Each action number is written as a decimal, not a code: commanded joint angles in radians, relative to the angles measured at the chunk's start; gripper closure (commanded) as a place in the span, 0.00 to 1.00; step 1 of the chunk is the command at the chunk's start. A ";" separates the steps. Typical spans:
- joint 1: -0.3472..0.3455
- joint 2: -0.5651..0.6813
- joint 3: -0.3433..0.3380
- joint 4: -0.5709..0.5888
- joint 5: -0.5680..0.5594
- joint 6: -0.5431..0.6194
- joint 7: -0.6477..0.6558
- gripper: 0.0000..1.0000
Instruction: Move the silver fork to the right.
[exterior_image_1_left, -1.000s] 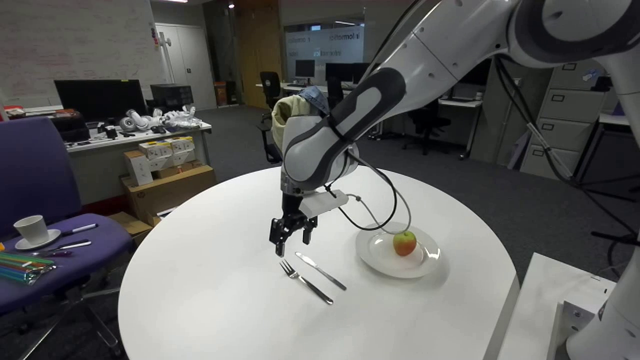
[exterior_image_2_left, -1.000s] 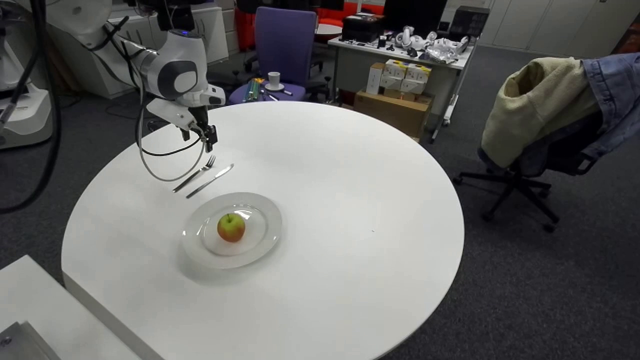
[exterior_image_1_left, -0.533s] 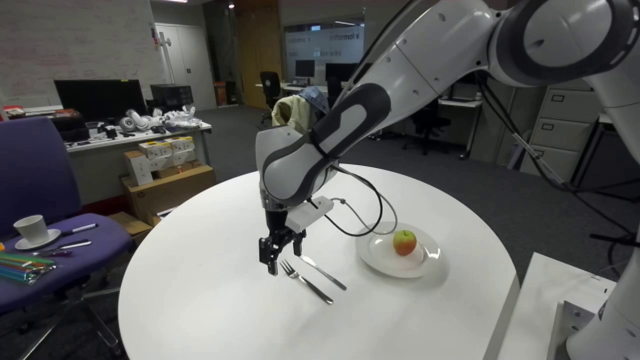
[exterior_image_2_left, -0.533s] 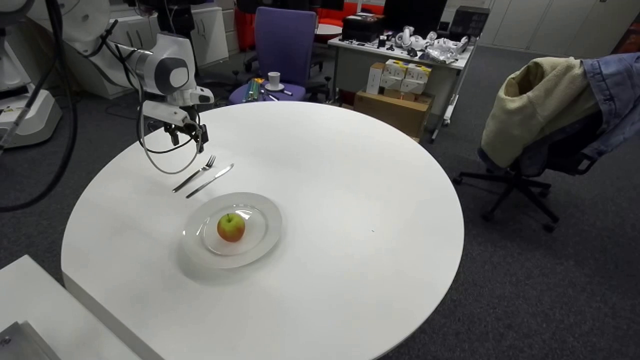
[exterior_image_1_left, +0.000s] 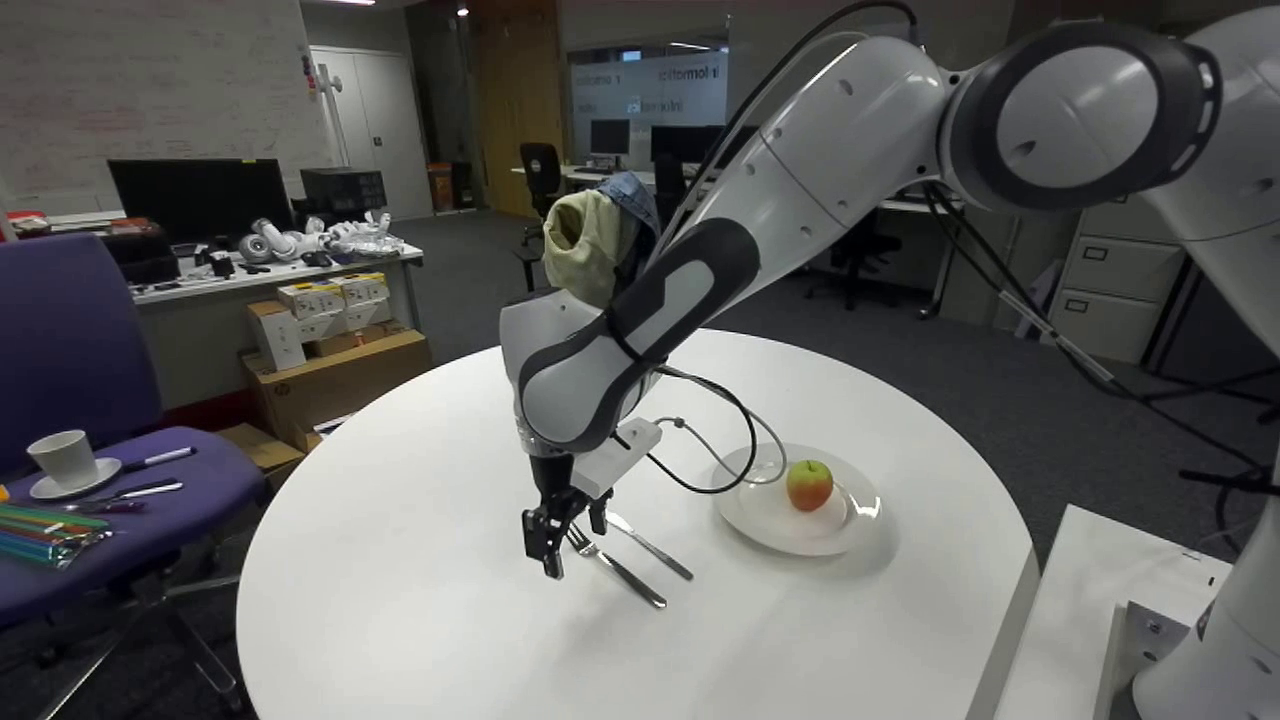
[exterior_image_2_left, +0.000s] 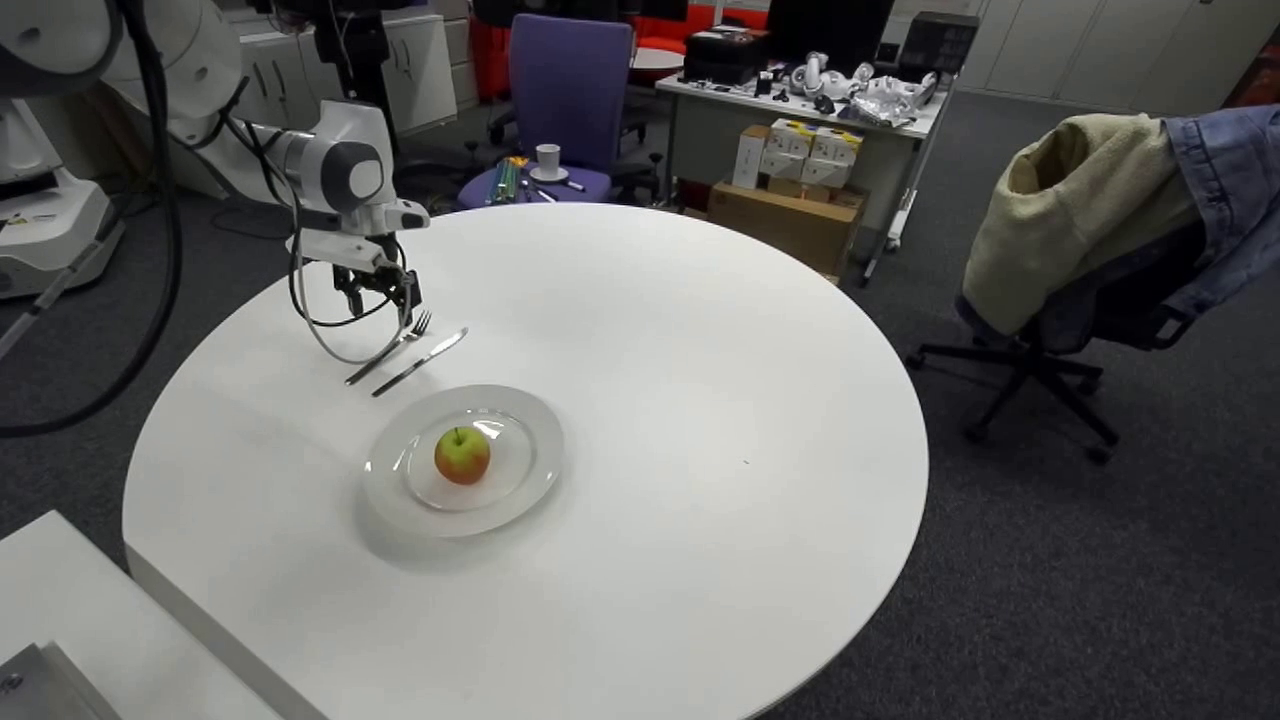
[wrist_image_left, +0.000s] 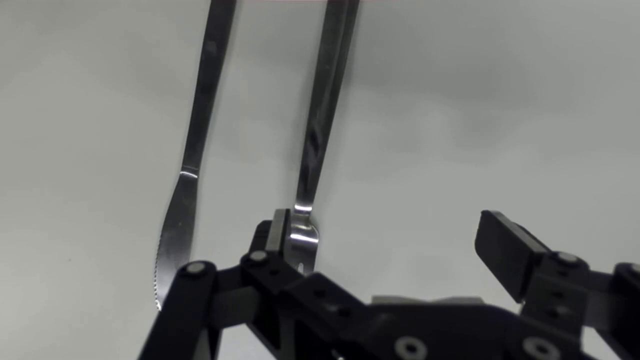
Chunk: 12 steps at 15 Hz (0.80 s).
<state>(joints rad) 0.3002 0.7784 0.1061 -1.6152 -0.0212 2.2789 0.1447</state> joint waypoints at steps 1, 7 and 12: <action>0.010 0.022 -0.013 0.039 -0.018 -0.035 0.020 0.00; 0.011 0.031 -0.016 0.033 0.000 -0.022 0.069 0.00; 0.008 0.013 -0.017 -0.004 0.017 0.003 0.142 0.00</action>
<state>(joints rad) 0.3002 0.8077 0.1022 -1.6010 -0.0174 2.2790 0.2449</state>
